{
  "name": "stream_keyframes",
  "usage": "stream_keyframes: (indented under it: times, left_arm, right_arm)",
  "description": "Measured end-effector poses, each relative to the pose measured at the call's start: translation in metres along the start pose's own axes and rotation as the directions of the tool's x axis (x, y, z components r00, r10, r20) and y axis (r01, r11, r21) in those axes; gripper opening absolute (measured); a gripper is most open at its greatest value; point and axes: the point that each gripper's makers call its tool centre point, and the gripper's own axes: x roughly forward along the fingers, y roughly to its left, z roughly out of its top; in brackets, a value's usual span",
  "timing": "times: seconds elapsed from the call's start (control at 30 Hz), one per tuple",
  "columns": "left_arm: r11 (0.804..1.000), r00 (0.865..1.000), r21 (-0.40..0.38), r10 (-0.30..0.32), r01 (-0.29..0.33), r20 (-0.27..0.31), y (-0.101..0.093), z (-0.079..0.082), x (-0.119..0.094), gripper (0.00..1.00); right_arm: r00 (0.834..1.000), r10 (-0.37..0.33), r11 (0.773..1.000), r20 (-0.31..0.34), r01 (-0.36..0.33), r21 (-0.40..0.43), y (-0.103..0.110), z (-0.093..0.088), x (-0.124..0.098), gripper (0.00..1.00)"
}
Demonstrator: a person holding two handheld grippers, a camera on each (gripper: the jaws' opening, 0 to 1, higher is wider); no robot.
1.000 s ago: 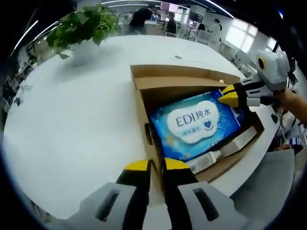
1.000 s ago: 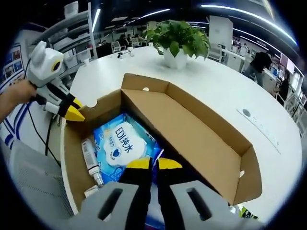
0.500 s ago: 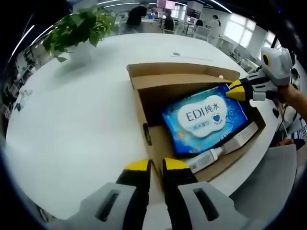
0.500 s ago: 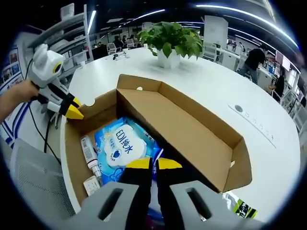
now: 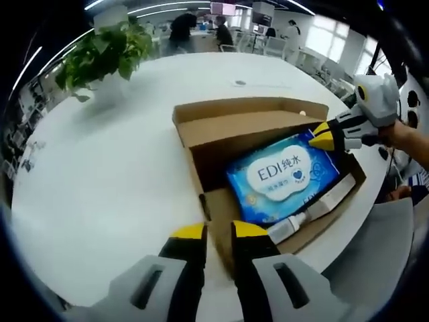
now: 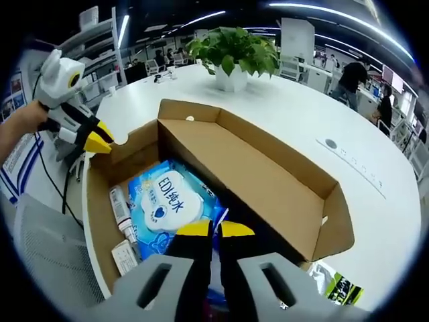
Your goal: Operate the shoe box by opening the lid, removing the specified soft item, and placing it in the target area until the item is outside and the box remains undamaged.
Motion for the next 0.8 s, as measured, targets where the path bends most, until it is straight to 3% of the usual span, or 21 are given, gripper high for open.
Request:
stream_keyframes:
  times: [0.27,0.53,0.8]
  left_arm:
    - [0.998,0.999,0.046,-0.038,0.038,0.012,-0.017,0.014,0.007,0.14]
    - [0.993,0.997,0.102,-0.062,0.066,-0.044,-0.029,0.007,0.03,0.2]
    - [0.99,0.992,0.111,-0.082,0.092,-0.092,-0.034,0.0,0.051,0.23]
  right_arm:
    - [1.0,0.0,1.0,-0.001,0.0,0.007,-0.002,-0.004,0.001,0.01]
    - [1.0,0.0,1.0,-0.001,0.0,0.014,-0.004,-0.006,0.002,0.01]
    - [1.0,-0.004,1.0,0.003,0.004,0.004,-0.004,-0.009,0.003,0.01]
